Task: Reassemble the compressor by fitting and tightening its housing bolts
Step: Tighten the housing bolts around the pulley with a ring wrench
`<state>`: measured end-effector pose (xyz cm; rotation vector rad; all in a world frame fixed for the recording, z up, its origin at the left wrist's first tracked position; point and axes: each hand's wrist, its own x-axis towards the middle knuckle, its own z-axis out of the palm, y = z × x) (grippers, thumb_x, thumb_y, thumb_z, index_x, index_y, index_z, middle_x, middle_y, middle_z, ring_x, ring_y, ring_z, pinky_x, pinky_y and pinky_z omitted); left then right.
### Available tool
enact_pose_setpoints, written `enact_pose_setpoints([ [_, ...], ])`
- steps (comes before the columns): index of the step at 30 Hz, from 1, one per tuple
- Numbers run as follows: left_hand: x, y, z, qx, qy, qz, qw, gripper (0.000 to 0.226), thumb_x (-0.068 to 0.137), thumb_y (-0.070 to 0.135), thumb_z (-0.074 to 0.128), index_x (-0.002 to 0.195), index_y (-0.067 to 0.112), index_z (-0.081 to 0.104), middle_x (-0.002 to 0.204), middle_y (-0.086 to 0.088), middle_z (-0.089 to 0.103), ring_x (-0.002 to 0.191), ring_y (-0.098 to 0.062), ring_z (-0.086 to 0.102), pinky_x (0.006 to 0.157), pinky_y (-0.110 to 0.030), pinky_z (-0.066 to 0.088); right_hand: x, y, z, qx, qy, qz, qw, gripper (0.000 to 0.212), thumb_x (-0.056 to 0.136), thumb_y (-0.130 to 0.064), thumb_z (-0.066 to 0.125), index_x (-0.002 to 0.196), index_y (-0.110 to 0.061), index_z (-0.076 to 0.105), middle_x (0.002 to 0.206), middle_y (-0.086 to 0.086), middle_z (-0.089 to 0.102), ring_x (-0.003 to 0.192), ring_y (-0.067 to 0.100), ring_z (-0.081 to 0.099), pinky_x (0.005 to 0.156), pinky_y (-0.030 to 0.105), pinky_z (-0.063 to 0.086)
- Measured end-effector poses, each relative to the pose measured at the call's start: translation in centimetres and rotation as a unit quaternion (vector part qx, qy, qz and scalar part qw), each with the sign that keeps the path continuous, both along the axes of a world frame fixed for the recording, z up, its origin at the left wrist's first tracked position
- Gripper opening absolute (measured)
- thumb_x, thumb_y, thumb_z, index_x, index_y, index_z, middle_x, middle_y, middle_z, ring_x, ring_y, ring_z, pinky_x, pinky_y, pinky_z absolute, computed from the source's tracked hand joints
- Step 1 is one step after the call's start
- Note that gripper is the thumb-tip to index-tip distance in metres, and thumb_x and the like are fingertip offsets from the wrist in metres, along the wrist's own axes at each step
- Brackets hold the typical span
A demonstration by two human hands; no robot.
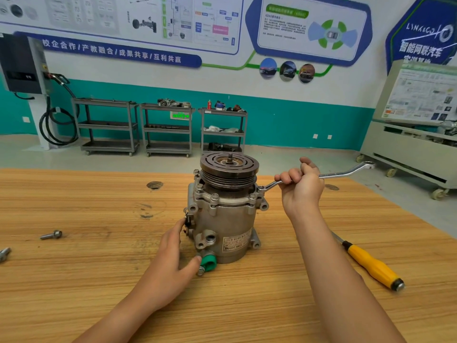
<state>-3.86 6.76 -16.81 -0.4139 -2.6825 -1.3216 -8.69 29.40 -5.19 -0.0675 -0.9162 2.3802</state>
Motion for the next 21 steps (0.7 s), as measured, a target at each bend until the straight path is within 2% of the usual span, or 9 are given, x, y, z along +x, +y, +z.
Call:
enact_pose_setpoints([
  [3,0.0,0.1,0.1,0.004,-0.003,0.000,1.000,0.081,0.089,0.030,0.059,0.147,0.032,0.002,0.152,0.009,0.014,0.137,-0.010,0.026,0.113,-0.030,0.025,-0.4,-0.2,-0.3,-0.040,0.021,0.002,0.999,0.028,0.097,-0.003,0.024,0.086,-0.015,0.047,0.037,-0.007,0.030,0.032,0.009,0.031,0.041,0.019,0.038],
  [11,-0.2,0.1,-0.2,0.000,-0.002,0.006,1.000,0.082,0.089,0.031,0.058,0.148,0.031,0.001,0.152,0.008,0.014,0.137,-0.012,0.026,0.111,-0.030,0.027,-0.3,-0.8,-0.7,-0.007,0.024,-0.076,0.997,0.027,0.095,-0.001,0.026,0.084,-0.014,0.047,0.036,-0.007,0.033,0.032,0.010,0.036,0.041,0.021,0.043],
  [17,-0.4,0.0,-0.4,-0.001,-0.002,0.008,1.000,0.083,0.088,0.028,0.061,0.148,0.030,0.003,0.151,0.004,0.020,0.135,-0.014,0.030,0.110,-0.031,0.028,1.2,-1.8,-1.7,-0.024,0.043,-0.117,0.992,0.027,0.095,0.000,0.027,0.085,-0.014,0.048,0.039,-0.005,0.037,0.036,0.011,0.043,0.048,0.026,0.050],
  [21,-0.3,0.0,-0.3,0.000,-0.007,0.009,1.000,0.083,0.088,0.027,0.061,0.148,0.030,0.004,0.152,0.003,0.019,0.135,-0.015,0.030,0.110,-0.033,0.030,2.7,-3.2,-2.8,-0.021,0.055,-0.138,0.989,0.025,0.101,-0.011,0.030,0.089,-0.016,0.052,0.044,-0.006,0.041,0.044,0.010,0.050,0.060,0.027,0.053],
])
